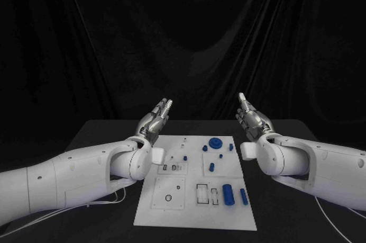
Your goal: Assemble the parts on the task board
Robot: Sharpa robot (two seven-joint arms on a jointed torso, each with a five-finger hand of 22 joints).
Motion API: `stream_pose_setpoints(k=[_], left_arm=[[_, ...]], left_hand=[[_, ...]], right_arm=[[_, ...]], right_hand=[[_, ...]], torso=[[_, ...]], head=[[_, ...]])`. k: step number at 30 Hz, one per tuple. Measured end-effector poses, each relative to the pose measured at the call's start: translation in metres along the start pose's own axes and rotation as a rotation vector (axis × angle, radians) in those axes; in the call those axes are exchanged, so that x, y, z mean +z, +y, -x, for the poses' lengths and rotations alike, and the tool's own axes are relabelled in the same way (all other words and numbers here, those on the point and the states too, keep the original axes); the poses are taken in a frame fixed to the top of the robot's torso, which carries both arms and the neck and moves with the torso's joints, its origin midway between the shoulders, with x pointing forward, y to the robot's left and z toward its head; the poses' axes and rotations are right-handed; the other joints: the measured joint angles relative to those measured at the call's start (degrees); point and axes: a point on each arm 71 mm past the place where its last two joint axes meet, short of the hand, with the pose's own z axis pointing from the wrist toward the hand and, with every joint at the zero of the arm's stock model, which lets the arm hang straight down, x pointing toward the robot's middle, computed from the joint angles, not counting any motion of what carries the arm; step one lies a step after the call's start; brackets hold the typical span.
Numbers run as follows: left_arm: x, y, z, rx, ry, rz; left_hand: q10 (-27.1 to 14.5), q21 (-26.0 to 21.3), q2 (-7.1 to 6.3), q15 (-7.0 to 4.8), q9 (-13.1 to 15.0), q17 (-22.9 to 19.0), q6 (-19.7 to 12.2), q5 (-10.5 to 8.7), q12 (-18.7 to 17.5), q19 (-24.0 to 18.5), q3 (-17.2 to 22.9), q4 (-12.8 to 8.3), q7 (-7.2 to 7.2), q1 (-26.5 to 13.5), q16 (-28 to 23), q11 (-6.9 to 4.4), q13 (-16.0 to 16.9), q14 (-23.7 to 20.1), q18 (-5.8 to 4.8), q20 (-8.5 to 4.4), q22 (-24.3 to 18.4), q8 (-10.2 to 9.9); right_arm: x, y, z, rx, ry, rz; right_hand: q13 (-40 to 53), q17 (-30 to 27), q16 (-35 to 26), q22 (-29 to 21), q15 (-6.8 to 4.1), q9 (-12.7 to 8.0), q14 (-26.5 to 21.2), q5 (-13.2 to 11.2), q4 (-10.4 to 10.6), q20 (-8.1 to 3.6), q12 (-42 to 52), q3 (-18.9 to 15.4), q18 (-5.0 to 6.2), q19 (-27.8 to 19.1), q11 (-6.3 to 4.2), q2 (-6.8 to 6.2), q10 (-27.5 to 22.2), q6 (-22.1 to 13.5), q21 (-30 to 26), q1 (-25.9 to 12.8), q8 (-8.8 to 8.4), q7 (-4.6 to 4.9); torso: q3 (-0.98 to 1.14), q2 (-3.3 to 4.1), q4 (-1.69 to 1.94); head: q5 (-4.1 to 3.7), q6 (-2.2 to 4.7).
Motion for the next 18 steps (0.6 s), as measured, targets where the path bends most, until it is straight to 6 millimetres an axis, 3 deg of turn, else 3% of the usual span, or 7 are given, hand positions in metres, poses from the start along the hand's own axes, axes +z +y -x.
stream_pose_setpoints(k=[2, 3, 9, 12, 15, 16, 18], left_arm=[[0.0021, -0.0005, -0.0016, -0.036, 0.046, 0.003], [0.0029, -0.0010, -0.0023, -0.053, 0.064, 0.003], [0.0070, -0.0052, -0.0063, -0.164, 0.178, -0.001], [0.0081, -0.0074, -0.0078, -0.212, 0.220, -0.007], [0.0085, -0.0088, -0.0090, -0.248, 0.248, -0.011], [0.0085, -0.0092, -0.0093, -0.261, 0.257, -0.013], [0.0095, -0.0098, -0.0023, -0.279, 0.268, -0.018]], left_hand=[[0.0, 0.0, 0.29, 0.00, 0.0, 0.0, -0.6, 0.01, 0.0, -0.1, -0.5, 0.5, -1.94, 1.5, 0.0, -0.33, 0.0, 0.0, 0.95, 1.53, 0.0, 0.0], [0.0, 0.0, 0.38, 0.00, -0.1, 0.0, -0.7, 0.21, 0.0, 0.0, -0.6, 0.6, -2.46, 2.0, 0.0, -0.60, 0.0, 0.0, 0.88, 1.77, 0.0, 0.0], [0.0, 0.0, 0.43, 0.00, -0.1, 0.0, -0.8, 0.21, 0.0, 0.0, -0.6, 0.6, -2.67, 2.1, 0.0, -1.01, 0.0, 0.0, 0.88, 0.94, 0.0, 0.0], [0.0, 0.0, 0.43, 0.01, -0.1, 0.0, -0.8, 0.21, 0.0, 0.0, -0.6, 0.6, -2.65, 2.1, 0.0, -1.01, 0.0, 0.0, 0.88, 0.91, 0.0, 0.0], [0.0, 0.0, 0.43, 0.01, -0.1, 0.0, -0.4, 0.21, 0.0, -0.2, -0.6, 0.6, -2.31, 2.1, 0.0, -1.49, 0.0, 0.0, 0.88, 0.73, 0.0, 0.0], [0.0, 0.0, 0.43, 0.01, -0.1, 0.0, -0.4, 0.21, 0.0, -0.2, -0.6, 0.6, -2.24, 2.1, 0.0, -1.62, 0.0, 0.0, 0.87, 0.73, 0.0, 0.0], [0.0, 0.0, 0.37, 0.01, -0.1, 0.0, -0.1, 0.49, 0.0, -0.2, -0.6, 0.6, -2.02, 2.2, 0.0, -1.63, 0.0, 0.0, 0.88, 0.73, 0.0, 0.0]], right_arm=[[0.0009, -0.0003, 0.0000, 0.031, 0.013, -0.019], [0.0011, -0.0004, -0.0002, 0.043, 0.017, -0.026], [0.0016, -0.0013, -0.0014, 0.094, 0.035, -0.051], [0.0016, -0.0017, -0.0018, 0.107, 0.040, -0.058], [0.0015, -0.0020, -0.0020, 0.115, 0.042, -0.063], [0.0016, -0.0021, -0.0019, 0.118, 0.043, -0.064], [0.0049, -0.0028, 0.0028, 0.122, 0.045, -0.074]], right_hand=[[0.0, 0.0, 0.0, 0.0, 0.00, 0.1, 0.0, -1.0, 0.4, 0.00, 0.0, -1.2, 0.00, 0.0, 0.00, -0.34, 0.0, 0.8, 0.0, 2.1, 0.27, 0.04], [0.0, 0.0, 0.0, 0.0, 0.00, 0.1, 0.0, -1.3, 0.5, 0.00, 0.0, -1.4, 0.00, 0.0, 0.00, -0.41, 0.0, 0.9, 0.0, 2.1, 0.28, -0.04], [0.1, 0.0, 0.0, 0.0, 0.00, 0.2, 0.0, -1.8, 0.5, 0.00, 0.0, -1.5, 0.00, 0.0, 0.04, -0.47, 0.0, 1.2, 0.0, 2.2, 0.27, 0.26], [0.2, 0.0, 0.0, 0.0, 0.00, 0.3, 0.0, -1.8, 0.3, 0.28, 0.3, -1.6, -0.01, 0.0, 0.62, -0.65, 0.6, 1.9, 0.0, 2.9, 0.46, 1.01], [0.5, 0.0, 0.0, 0.0, 0.00, 0.5, 0.0, -1.8, 0.3, 2.33, 1.1, -1.6, 0.00, 0.0, 1.77, -1.20, 1.5, 3.3, 0.0, 3.8, 0.78, 2.39], [0.7, 0.0, 0.0, 0.0, 0.00, 0.6, 0.0, -1.8, 0.2, 3.71, 1.6, -1.8, -0.01, 0.1, 2.46, -1.44, 2.0, 4.2, 0.0, 4.5, 1.08, 3.02], [1.4, 0.7, 1.5, 0.8, 4.24, 1.2, 1.7, -0.8, 0.2, 8.00, 4.3, -1.8, -0.58, 1.8, 5.57, -2.47, 5.1, 9.0, 1.0, 5.5, 2.29, 5.83]], torso=[[0.00, 0.00, -0.01], [0.00, 0.00, -0.01], [0.00, 0.01, -0.01], [0.00, 0.01, -0.01], [0.00, 0.01, -0.01], [0.00, 0.01, -0.01], [0.00, 0.02, -0.02]], head=[[0.01, -0.01], [0.01, -0.01], [0.01, -0.01], [0.01, -0.01], [0.02, -0.01], [0.02, -0.01], [0.52, -1.57]])
